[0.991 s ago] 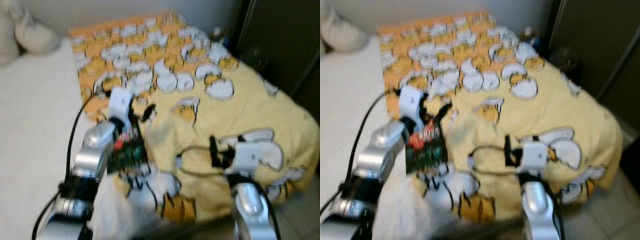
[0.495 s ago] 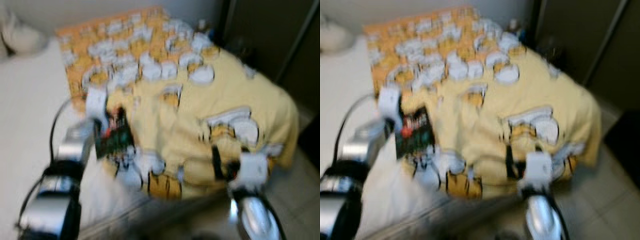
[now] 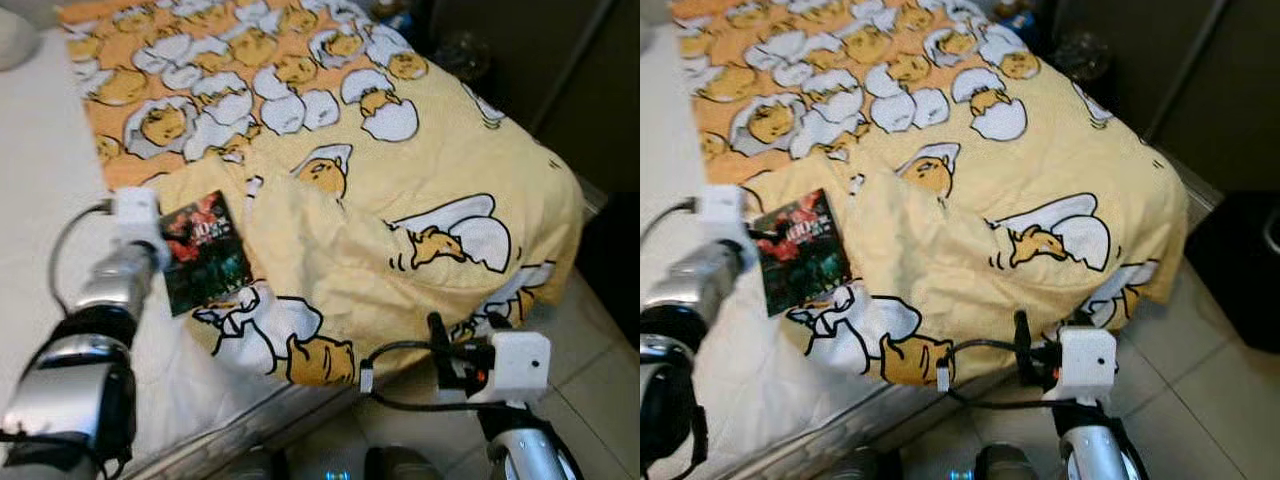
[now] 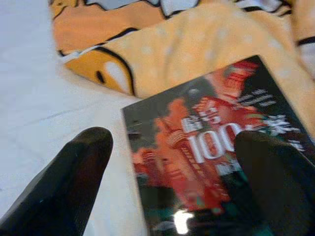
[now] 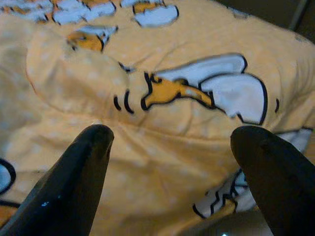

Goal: Clean up the room

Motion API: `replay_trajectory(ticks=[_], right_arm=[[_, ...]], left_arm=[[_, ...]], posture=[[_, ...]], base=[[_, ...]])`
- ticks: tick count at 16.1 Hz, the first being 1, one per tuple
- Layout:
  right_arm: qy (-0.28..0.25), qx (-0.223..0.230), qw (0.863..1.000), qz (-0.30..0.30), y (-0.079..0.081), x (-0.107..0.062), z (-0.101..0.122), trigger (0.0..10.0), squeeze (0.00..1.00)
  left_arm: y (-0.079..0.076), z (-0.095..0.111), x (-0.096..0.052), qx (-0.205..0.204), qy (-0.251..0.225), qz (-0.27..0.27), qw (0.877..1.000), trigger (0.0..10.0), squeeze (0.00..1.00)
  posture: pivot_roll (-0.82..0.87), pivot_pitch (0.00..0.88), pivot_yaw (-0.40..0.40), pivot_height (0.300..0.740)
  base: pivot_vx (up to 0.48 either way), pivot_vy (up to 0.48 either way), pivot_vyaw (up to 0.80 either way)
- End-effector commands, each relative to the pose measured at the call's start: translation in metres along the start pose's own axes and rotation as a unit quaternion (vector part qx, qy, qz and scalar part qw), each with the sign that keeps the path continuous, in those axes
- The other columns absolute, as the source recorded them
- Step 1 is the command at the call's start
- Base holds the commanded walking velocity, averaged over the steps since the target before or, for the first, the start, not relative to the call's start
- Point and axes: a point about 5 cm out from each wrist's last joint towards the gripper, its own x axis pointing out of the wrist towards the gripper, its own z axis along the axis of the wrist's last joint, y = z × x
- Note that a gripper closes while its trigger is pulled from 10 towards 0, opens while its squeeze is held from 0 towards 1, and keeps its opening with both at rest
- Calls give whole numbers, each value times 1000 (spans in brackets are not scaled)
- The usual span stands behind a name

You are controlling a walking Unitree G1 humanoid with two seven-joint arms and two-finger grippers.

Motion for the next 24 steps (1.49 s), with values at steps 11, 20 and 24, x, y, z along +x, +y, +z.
replay_trajectory(ticks=[11,20,24], right_arm=[[11,43,998,48,11,-2,10,10000,0],[40,82,948,304,63,15,29,10000,0],[58,98,939,324,75,14,25,10000,0]], left_arm=[[2,-63,-10,-233,123,0,965,10000,0],[-25,-59,-9,-347,105,-92,927,10000,0],[-43,-74,-13,-314,119,-130,933,7843,0]], posture=[[-191,236,56,740],[-167,255,67,740],[-165,268,66,740]], base=[[0,0,0],[0,0,0],[0,0,0]])
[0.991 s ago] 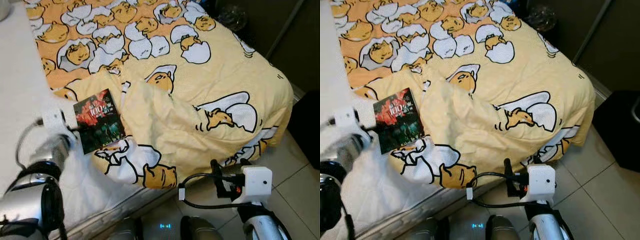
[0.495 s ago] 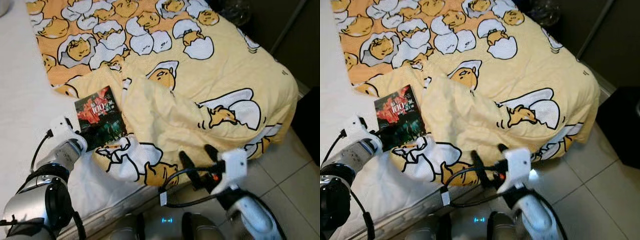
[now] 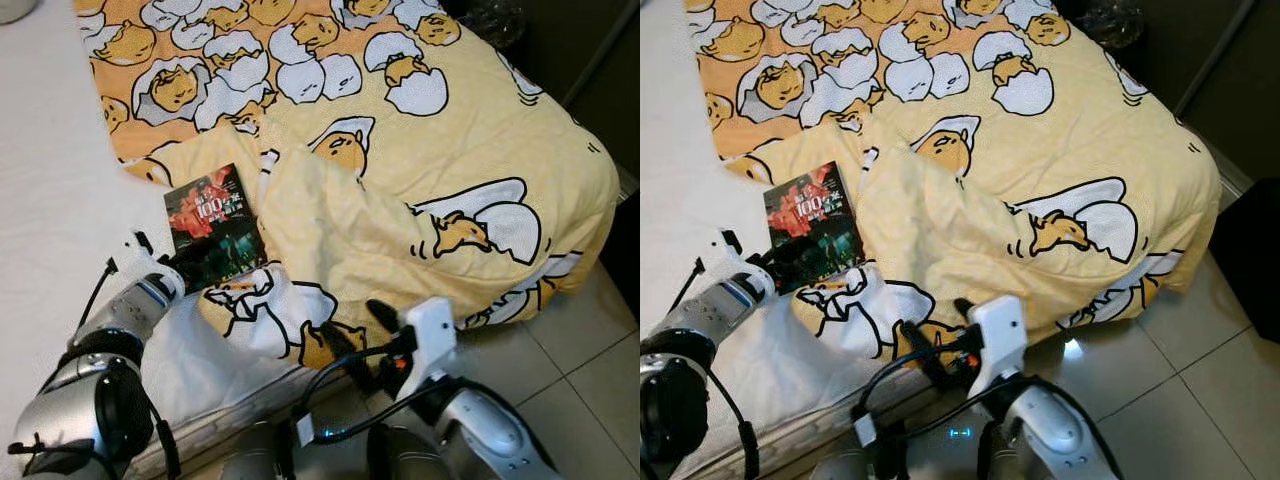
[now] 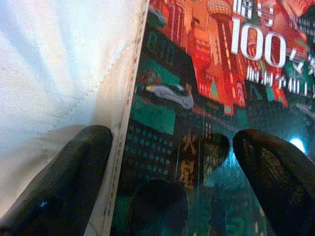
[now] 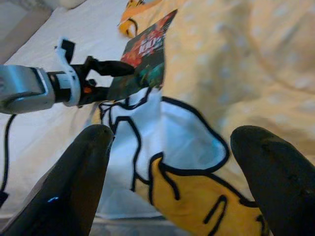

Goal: Clean up the room

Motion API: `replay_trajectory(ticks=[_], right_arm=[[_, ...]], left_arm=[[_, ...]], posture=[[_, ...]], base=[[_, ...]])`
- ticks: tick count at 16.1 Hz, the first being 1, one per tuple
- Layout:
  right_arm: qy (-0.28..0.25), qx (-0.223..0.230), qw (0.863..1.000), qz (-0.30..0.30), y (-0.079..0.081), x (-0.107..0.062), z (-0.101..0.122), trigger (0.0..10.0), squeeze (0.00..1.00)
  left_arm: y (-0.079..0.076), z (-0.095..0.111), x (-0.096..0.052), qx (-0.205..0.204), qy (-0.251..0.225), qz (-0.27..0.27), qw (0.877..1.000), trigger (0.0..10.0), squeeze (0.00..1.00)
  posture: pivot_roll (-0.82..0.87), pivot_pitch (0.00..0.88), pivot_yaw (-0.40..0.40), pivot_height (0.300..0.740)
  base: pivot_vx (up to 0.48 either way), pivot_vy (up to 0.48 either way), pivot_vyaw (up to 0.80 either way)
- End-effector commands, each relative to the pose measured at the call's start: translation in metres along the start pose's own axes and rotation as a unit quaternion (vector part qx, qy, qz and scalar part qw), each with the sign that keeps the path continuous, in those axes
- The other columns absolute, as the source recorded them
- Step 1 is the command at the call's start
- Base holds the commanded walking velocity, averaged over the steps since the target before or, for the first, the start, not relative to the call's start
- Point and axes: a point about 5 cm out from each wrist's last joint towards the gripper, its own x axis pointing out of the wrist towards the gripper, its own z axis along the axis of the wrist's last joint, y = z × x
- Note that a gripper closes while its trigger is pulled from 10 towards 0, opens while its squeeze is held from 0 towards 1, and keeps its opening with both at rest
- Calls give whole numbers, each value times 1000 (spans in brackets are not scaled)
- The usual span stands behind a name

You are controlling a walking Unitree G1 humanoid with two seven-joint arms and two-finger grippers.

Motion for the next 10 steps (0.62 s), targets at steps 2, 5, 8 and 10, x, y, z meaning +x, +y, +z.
replay_trajectory(ticks=[2,5,8,10], right_arm=[[9,21,1000,16,7,3,-4,10000,0],[13,32,999,22,11,3,-6,10000,0],[19,32,999,20,10,2,-8,10000,0],[21,36,999,17,11,1,-9,10000,0]], left_arm=[[-1,-34,0,4,55,-18,998,0,0],[-2,-40,1,-27,45,-17,998,0,0],[-5,-36,2,-73,13,-24,997,0,0],[-10,-28,3,-99,-17,-33,994,0,0]], posture=[[-162,271,69,740],[-163,275,71,740],[-166,280,73,740],[-169,282,73,740]], base=[[0,0,0],[0,0,0],[0,0,0],[0,0,0]])
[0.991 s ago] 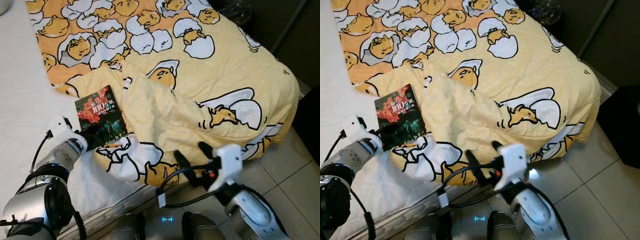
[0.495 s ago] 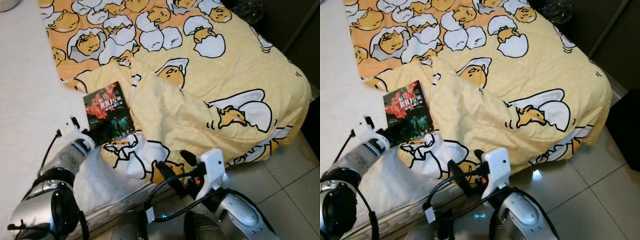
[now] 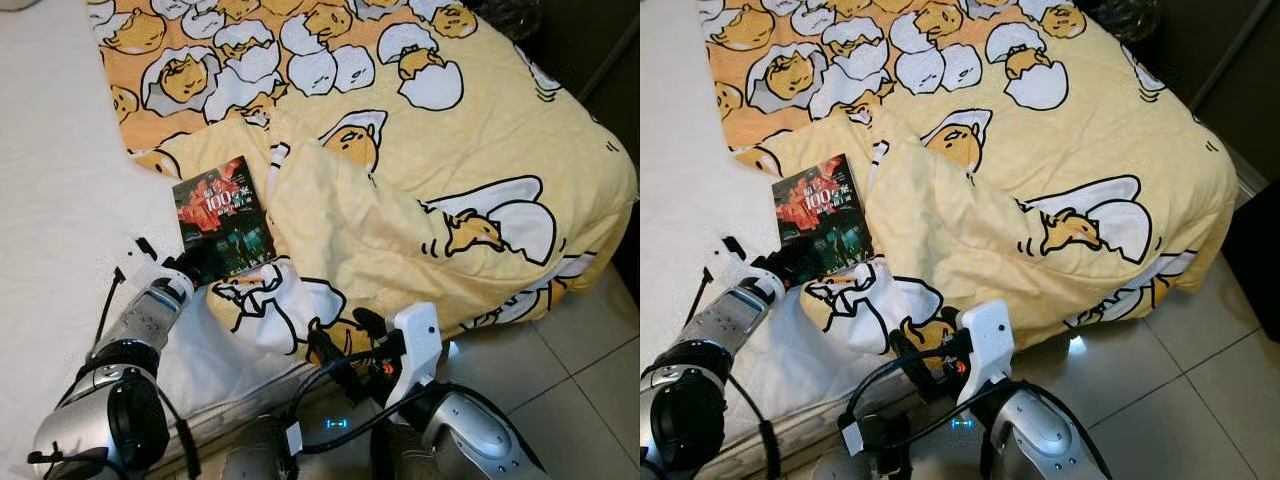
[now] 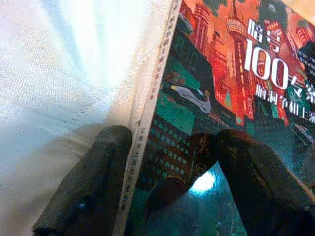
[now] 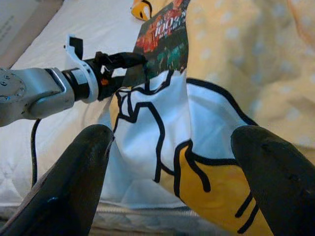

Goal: Clean up the room

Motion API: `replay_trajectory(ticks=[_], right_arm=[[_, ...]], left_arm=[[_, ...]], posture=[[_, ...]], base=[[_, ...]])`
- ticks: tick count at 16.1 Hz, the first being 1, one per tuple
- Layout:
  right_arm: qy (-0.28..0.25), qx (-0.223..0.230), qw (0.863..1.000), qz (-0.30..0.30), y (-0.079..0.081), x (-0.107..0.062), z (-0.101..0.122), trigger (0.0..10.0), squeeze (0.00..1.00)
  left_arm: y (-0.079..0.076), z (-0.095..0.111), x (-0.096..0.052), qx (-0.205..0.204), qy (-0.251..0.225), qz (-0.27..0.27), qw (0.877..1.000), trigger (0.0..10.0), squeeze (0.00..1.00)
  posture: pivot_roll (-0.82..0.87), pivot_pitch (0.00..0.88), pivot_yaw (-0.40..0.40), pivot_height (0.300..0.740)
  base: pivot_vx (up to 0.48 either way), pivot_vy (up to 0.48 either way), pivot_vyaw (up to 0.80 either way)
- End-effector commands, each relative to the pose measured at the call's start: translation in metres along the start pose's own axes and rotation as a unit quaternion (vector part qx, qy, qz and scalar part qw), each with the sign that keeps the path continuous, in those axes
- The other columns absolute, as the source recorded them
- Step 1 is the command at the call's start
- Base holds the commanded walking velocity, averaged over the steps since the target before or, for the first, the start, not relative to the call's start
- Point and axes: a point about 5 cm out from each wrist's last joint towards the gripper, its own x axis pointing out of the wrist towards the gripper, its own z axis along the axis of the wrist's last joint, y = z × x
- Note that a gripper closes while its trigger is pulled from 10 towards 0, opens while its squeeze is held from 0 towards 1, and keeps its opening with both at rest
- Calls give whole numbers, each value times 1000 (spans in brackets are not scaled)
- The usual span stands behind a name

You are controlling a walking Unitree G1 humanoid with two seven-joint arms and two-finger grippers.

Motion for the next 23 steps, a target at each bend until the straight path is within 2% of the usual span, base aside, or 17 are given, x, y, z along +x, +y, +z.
replay_trajectory(ticks=[1,2,6,7,9,11,14,16,17,19,20,23], right_arm=[[7,16,1000,3,3,-1,-4,10000,0],[7,17,1000,1,3,-1,-4,10000,0],[10,20,1000,-5,2,-4,-6,10000,0],[12,22,1000,-8,2,-6,-8,10000,0],[13,24,1000,-9,2,-6,-9,10000,0],[17,28,999,-8,3,-6,-12,10000,0],[12,40,999,-21,-1,-2,-13,10000,0],[2,41,998,-53,-11,1,-11,10000,0],[-9,41,996,-74,-21,4,-8,10000,0],[-20,41,995,-88,-28,7,-4,10000,0],[-31,41,994,-97,-38,13,2,10000,0],[-35,30,996,-79,-45,27,8,10000,0]], left_arm=[[-3,-21,1,-6,34,-10,999,0,0],[-3,-22,0,15,37,-15,999,0,0],[-5,-19,1,13,29,-14,999,0,0],[-7,-1,2,14,3,-10,1000,0,0],[-8,10,1,22,-10,-11,1000,0,0],[-14,23,0,7,-30,-25,999,0,0],[-31,17,-6,25,-11,-81,996,0,0],[-40,16,-13,57,-17,-82,995,0,0],[-45,20,-18,99,-37,-78,991,0,0],[-52,28,-24,128,-63,-77,987,0,0],[-57,46,-32,148,-106,-68,981,0,0],[-61,69,-43,150,-155,-58,975,0,0]], posture=[[-169,282,73,740],[-169,281,71,740],[-167,274,71,740],[-166,267,69,740],[-154,258,69,740],[-142,247,68,740],[-119,219,62,740],[-103,193,56,740],[-73,159,46,740],[-55,141,37,740],[-17,110,18,740],[35,73,-10,740]], base=[[0,0,0],[0,0,0],[0,0,0],[0,0,0],[0,0,0],[0,0,0],[0,0,0],[0,0,0],[0,0,0],[0,0,0],[0,0,0],[0,0,0]])
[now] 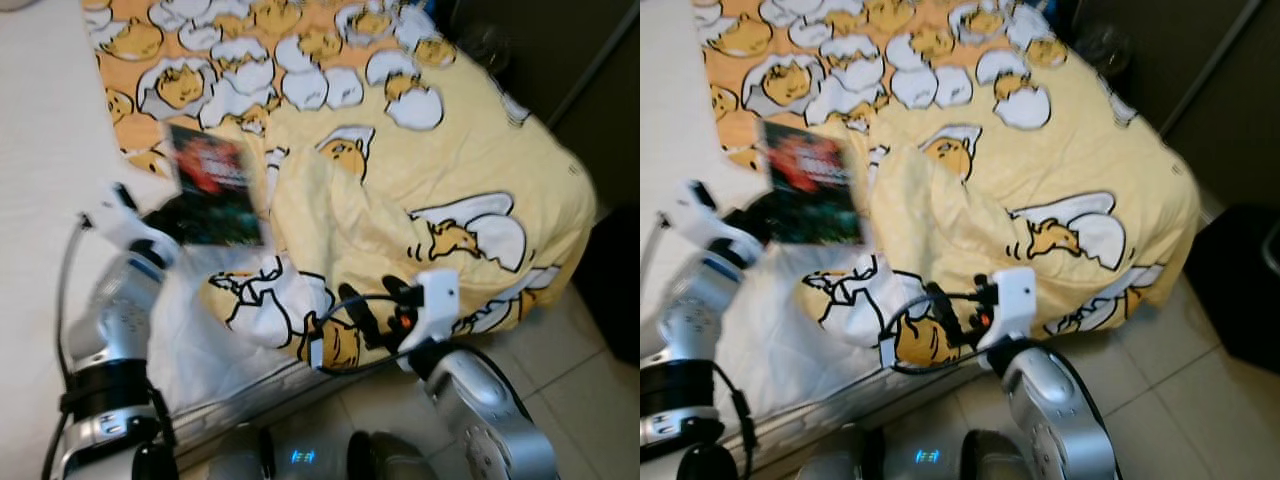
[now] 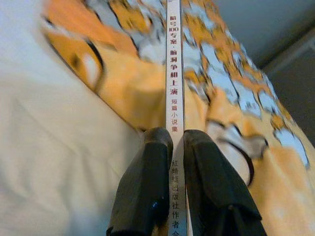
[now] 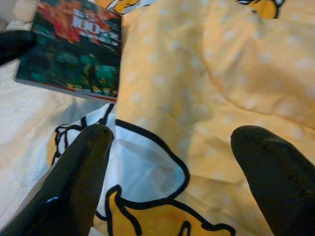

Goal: Clean up the room

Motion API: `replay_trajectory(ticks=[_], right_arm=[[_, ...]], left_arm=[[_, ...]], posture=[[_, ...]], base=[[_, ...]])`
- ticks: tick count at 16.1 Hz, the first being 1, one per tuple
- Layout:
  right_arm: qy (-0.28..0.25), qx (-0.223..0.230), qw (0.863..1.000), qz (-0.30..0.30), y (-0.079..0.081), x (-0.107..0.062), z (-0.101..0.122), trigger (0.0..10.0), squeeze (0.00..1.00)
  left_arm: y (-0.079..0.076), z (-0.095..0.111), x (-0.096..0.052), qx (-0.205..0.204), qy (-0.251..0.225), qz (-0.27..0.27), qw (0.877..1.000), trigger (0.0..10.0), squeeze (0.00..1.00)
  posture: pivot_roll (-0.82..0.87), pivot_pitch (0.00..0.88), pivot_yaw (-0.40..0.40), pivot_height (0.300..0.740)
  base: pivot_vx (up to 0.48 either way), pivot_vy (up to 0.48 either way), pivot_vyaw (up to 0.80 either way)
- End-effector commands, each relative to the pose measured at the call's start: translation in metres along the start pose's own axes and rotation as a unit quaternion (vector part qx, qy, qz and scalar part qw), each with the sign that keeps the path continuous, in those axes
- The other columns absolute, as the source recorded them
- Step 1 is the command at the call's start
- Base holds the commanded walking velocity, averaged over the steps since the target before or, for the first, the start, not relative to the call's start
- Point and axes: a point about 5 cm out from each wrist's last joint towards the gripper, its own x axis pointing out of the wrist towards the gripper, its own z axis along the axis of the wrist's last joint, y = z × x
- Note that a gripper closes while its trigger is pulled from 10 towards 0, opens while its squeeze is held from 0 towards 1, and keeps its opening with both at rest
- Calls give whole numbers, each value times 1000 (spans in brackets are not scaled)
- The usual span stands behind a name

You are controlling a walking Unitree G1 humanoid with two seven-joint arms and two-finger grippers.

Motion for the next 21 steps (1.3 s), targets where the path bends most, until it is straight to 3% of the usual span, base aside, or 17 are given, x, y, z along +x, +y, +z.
replay_trajectory(ticks=[1,2,3,4,5,7,11,13,16,21], right_arm=[[2,5,1000,10,-1,4,-2,10000,0],[-5,4,1000,10,-2,10,1,10000,0],[-14,0,1000,1,-6,16,5,10000,0],[-17,-3,1000,-3,-8,18,6,10000,0],[-28,-6,999,-22,-14,22,9,10000,0],[-39,-20,998,-48,-25,31,13,10000,0],[-49,-30,997,-60,-37,41,22,10000,16],[-56,-37,995,-67,-43,49,25,10000,51],[-56,-32,996,-67,-44,54,22,10000,149],[-59,-25,996,-67,-46,57,19,10000,173]], left_arm=[[6,19,-5,11,-38,19,999,0,0],[11,25,-8,33,-51,39,997,0,0],[19,31,-15,96,-65,71,991,0,0],[21,33,-17,120,-70,75,987,0,0],[27,34,-23,186,-79,100,974,0,0],[39,21,-32,228,-63,150,960,0,0],[31,1,-37,250,-48,148,956,0,0],[19,-9,-40,272,-46,123,953,0,0],[5,-17,-42,284,-39,96,953,0,0],[-2,-19,-43,287,-33,83,954,0,0]], posture=[[50,63,-16,740],[60,57,-20,740],[80,44,-22,740],[84,40,-22,740],[92,31,-23,740],[106,7,-31,740],[127,0,-52,740],[148,0,-67,740],[158,0,-70,740],[166,0,-71,740]], base=[[0,0,0],[0,0,0],[0,0,0],[0,0,0],[0,0,650],[0,0,600],[0,0,578],[0,0,566],[0,0,519],[0,0,470]])
